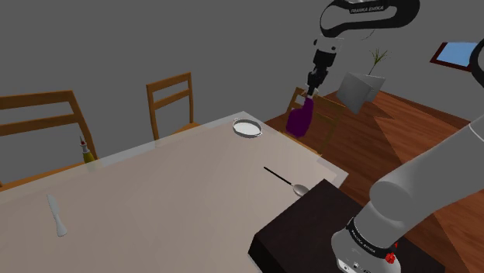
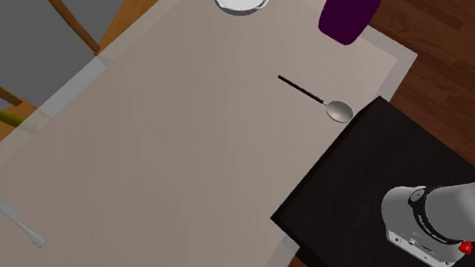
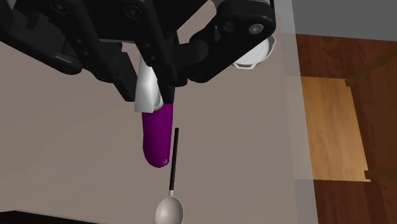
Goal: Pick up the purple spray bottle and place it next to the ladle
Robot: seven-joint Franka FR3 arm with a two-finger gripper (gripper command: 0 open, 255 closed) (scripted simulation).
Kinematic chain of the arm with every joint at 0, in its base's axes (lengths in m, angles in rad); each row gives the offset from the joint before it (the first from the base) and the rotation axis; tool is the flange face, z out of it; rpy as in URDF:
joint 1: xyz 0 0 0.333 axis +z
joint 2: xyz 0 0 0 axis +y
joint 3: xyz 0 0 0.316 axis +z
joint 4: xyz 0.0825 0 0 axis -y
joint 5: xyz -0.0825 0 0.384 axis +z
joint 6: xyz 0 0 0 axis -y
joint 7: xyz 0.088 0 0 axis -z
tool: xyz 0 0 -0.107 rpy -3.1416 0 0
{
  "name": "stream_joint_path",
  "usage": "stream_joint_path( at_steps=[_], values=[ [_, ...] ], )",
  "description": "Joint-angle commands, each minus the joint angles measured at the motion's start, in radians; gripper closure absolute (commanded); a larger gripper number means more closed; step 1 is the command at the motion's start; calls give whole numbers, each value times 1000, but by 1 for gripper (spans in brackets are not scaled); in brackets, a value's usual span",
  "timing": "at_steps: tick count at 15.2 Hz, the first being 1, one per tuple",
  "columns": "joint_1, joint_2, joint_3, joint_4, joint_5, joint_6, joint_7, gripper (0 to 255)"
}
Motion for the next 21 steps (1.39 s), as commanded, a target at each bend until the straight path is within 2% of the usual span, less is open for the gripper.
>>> stream_joint_path(
  at_steps=[1, 9, 21],
  values=[
    [-19, 9, -29, 14, -6, -4, -49, 255],
    [-99, 72, -150, 85, -19, -5, -247, 255],
    [-102, 83, -154, -65, -20, 156, -246, 255]
  ],
)
